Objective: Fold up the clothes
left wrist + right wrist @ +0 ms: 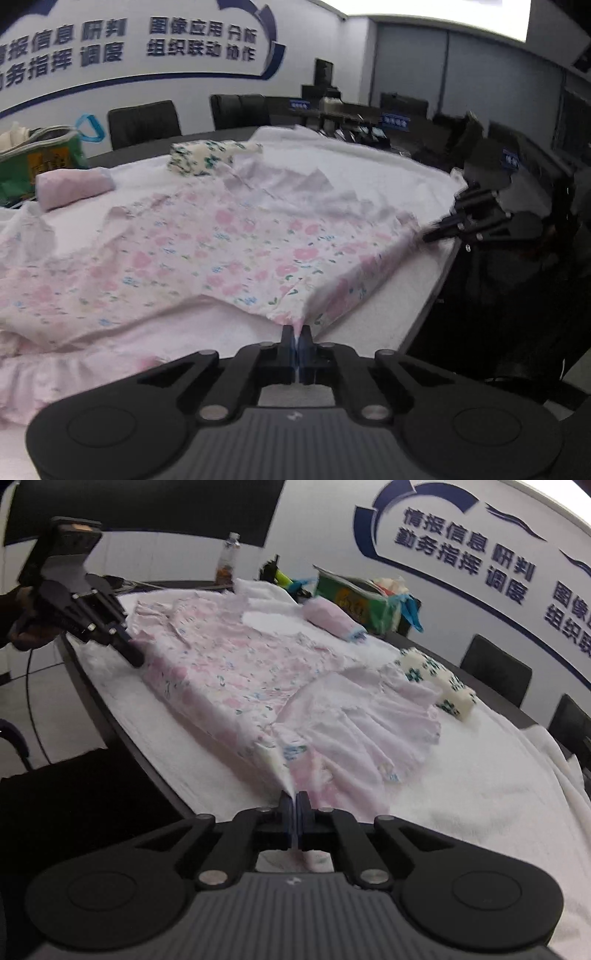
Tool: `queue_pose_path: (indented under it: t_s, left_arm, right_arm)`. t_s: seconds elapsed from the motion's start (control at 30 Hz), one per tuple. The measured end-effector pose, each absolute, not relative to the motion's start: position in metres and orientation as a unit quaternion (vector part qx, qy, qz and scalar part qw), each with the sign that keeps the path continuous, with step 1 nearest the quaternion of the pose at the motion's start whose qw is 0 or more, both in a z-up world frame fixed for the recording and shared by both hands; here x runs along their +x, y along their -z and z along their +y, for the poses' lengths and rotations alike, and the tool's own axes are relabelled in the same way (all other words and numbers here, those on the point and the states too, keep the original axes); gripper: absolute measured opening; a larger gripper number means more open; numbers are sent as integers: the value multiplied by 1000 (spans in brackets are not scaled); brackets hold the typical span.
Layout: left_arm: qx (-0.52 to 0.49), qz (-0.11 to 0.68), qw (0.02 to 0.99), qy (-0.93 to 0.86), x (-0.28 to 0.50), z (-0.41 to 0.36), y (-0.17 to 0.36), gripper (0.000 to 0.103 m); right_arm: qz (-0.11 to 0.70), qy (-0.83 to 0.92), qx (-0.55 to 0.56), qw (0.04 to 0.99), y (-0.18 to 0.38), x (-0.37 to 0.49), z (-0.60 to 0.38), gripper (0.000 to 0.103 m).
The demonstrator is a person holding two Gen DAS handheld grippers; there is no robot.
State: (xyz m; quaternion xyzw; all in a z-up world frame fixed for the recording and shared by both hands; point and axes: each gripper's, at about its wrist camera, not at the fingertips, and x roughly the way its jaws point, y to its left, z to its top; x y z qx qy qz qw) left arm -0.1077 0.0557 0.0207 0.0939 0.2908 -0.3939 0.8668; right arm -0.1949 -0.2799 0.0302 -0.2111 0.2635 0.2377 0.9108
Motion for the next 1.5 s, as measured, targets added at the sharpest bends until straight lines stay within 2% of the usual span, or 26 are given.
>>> queue_pose_path:
  t_s: [0.17,0.27,0.37,0.47,0.53,0.57,0.6,0.63,0.67,0.7,0.8,0.93,0.97,1.0,1.03,1.07,1.1,1.17,1.3,1.4,1.5]
  left_arm:
    - [113,290,866,392,-72,42,-54,0]
    - [158,282,869,376,-36,20,-74,0]
    - [170,307,878,324,18,-5,-68,2]
    - [156,346,884,274,58,-10,-53,11]
    - [125,348,890,265,56,10,-54,15]
    - [111,341,894,267,47,27,-57,23]
    - [97,334,898,270,38,43,-61,36]
    - [83,327,901,272,28,60,-65,43]
    - [80,311,906,276,13,77,-66,55]
    - [79,294,911,280,-2,94,-67,62]
    - [124,267,910,291,-27,110,-52,69]
    - [200,240,897,312,-53,118,-25,69]
    - [206,249,896,305,-49,118,-20,67]
    - [210,261,895,296,-43,117,-16,58]
    - [214,272,893,287,-38,115,-11,46]
    - [201,293,890,286,-31,117,-9,7]
    - [173,312,888,289,-23,122,-10,3]
    - [130,330,888,293,-14,129,-17,2]
    - [92,310,887,330,-24,134,-55,1]
    - [107,296,875,368,-38,125,-78,1]
    - [141,315,848,402,-45,104,-72,2]
  right_arm:
    - [238,-259,-232,907,-52,-174,-276,2]
    - [221,-245,-237,914,-71,-135,-282,2]
    - [214,-205,-234,926,-77,-80,-281,2]
    - [248,-142,-228,931,-68,-27,-277,7]
    - [245,-118,-220,937,-66,-26,-285,20]
    - [237,-114,-212,941,-67,-34,-291,36]
    - [229,-110,-203,946,-68,-42,-298,51]
    - [221,-106,-195,950,-69,-49,-304,54]
    - [214,-105,-185,953,-69,-58,-311,56]
    - [213,-121,-168,955,-69,-74,-320,59]
    - [228,-184,-101,951,-57,-110,-338,62]
    - [274,-185,-74,941,-28,-109,-329,65]
    - [278,-183,-73,940,-22,-103,-327,60]
    - [274,-191,-66,940,-19,-99,-327,40]
    - [270,-205,-55,939,-18,-95,-327,27]
    - [270,-217,-43,937,-17,-89,-327,9]
    - [271,-230,-47,933,-15,-85,-326,6]
    - [259,-244,-78,931,-22,-89,-324,3]
    - [216,-243,-131,936,-62,-109,-339,2]
    - [209,-230,-167,936,-93,-125,-360,2]
    - [224,-218,-197,929,-105,-135,-375,2]
